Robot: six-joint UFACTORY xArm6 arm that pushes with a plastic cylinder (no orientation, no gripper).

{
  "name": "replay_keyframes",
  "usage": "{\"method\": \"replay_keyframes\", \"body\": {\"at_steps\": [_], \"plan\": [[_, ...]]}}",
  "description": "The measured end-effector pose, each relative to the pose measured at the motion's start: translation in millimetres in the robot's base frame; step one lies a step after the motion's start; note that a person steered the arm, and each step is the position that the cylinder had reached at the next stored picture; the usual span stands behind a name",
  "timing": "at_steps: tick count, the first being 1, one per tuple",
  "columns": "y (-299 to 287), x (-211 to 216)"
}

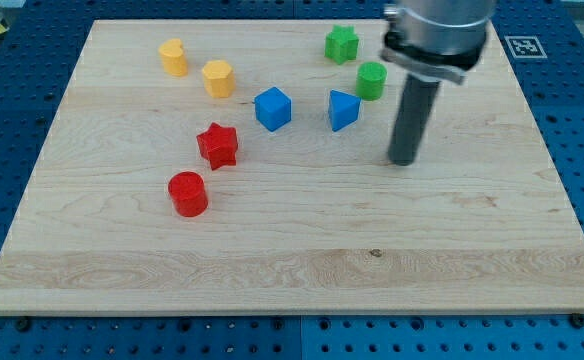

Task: Move the green circle to the right of the blue triangle

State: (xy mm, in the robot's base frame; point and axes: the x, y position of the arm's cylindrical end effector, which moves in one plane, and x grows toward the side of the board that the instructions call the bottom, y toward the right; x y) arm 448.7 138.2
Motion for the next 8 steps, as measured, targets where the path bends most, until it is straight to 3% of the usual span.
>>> {"method": "replay_keyframes", "body": {"at_steps": [3, 6, 8], "plan": [[29.6, -130.3], [-93.4, -153.3], [-55.7, -144.0]]}}
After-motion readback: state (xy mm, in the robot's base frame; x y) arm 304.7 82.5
